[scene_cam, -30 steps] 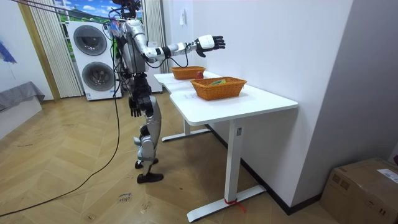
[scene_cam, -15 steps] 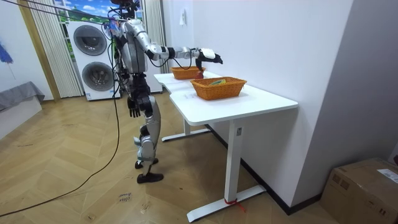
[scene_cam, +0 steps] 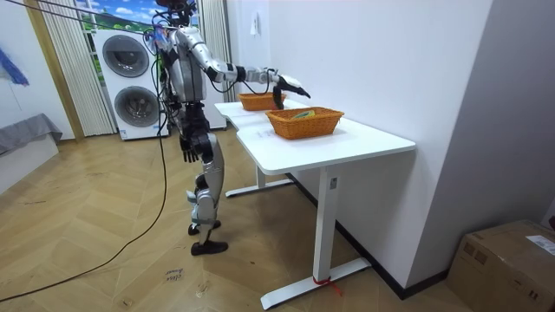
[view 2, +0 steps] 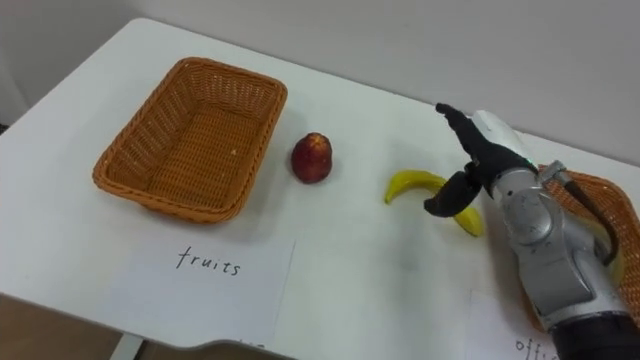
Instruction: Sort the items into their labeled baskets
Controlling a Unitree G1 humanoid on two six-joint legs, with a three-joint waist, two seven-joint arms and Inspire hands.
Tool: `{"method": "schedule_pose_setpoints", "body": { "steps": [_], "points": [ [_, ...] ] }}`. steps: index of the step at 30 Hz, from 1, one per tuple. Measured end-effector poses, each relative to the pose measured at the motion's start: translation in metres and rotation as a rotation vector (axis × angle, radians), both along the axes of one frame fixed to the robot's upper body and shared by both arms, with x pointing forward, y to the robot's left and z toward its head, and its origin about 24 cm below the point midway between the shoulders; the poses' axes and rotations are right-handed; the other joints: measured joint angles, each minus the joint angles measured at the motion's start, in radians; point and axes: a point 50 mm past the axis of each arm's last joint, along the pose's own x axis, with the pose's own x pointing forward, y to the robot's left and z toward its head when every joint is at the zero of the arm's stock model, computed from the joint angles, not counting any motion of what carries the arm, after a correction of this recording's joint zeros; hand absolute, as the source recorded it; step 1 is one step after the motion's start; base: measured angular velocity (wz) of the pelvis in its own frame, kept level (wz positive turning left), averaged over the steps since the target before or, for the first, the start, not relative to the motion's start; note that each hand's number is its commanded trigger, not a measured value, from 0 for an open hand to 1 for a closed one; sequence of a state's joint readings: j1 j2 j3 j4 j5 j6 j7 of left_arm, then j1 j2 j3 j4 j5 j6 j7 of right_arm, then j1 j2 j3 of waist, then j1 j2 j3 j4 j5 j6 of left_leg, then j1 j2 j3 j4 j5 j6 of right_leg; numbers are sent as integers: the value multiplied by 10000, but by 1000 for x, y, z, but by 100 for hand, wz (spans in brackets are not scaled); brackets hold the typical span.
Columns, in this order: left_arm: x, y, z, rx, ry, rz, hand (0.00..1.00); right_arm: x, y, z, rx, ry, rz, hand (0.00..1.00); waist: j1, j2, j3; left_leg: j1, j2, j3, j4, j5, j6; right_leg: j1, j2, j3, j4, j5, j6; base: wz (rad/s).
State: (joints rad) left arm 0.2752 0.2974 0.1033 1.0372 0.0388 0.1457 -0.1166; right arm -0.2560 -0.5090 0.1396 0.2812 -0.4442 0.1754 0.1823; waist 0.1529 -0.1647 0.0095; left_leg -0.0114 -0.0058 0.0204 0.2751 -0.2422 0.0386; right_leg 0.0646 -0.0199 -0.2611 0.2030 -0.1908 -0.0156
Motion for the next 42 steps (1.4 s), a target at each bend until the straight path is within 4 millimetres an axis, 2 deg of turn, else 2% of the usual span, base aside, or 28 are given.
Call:
{"method": "schedule_pose_setpoints", "body": {
  "steps": [4,6,11,15,19,22,25,30,36,42],
  "points": [
    [1,0,0,51,-4,9,0,-2,-6,-9,-397,618,-112,0,129,40,0,-6,-2,-3,-10,1,0,-17,-3,-8,4,0,0,0],
    [3,0,0,68,-11,-4,0,-4,-11,-16,-399,983,-295,0,222,17,-45,-116,-4,-14,-4,8,-1,-130,-12,-29,22,1,-1,2],
    [5,-1,-2,65,62,-23,0,-8,-17,-29,-742,1724,-460,0,457,37,-31,-302,-34,-87,10,24,14,-275,-61,-187,18,6,-1,4],
    [7,-3,-2,-31,46,-32,0,1,-8,-23,-1189,1622,-107,0,474,91,15,-508,-42,-95,100,27,19,-439,-73,-204,31,6,0,1],
    [13,-2,-3,-102,36,-74,0,12,-5,-17,-1784,1547,80,0,465,139,61,-693,-65,-250,228,30,22,-544,-89,-404,24,7,0,11],
    [16,-2,-3,-124,-7,-60,0,13,-7,-18,-1810,1676,-46,0,506,84,26,-819,-65,-281,343,30,22,-585,-87,-451,24,7,0,5],
    [20,-2,-3,-110,-40,-70,0,15,-9,-20,-1867,1707,-145,0,525,91,37,-855,-69,-294,327,30,22,-602,-94,-468,37,17,-2,0],
    [22,-2,-3,66,-108,-83,0,21,-12,-21,-2062,1969,-247,0,539,98,42,-928,-78,-398,351,64,28,-691,-151,-736,187,19,-4,5],
    [32,-2,-2,272,-240,-391,0,23,-17,-21,-2197,2125,-415,0,743,93,38,-1169,-81,-514,516,80,19,-817,-167,-1000,214,49,-43,4],
    [37,-2,-2,352,-301,-448,0,27,-18,-22,-2386,2329,-483,0,795,44,48,-1261,-78,-574,517,163,2,-865,-174,-1182,197,118,-82,1]
  ]
}}
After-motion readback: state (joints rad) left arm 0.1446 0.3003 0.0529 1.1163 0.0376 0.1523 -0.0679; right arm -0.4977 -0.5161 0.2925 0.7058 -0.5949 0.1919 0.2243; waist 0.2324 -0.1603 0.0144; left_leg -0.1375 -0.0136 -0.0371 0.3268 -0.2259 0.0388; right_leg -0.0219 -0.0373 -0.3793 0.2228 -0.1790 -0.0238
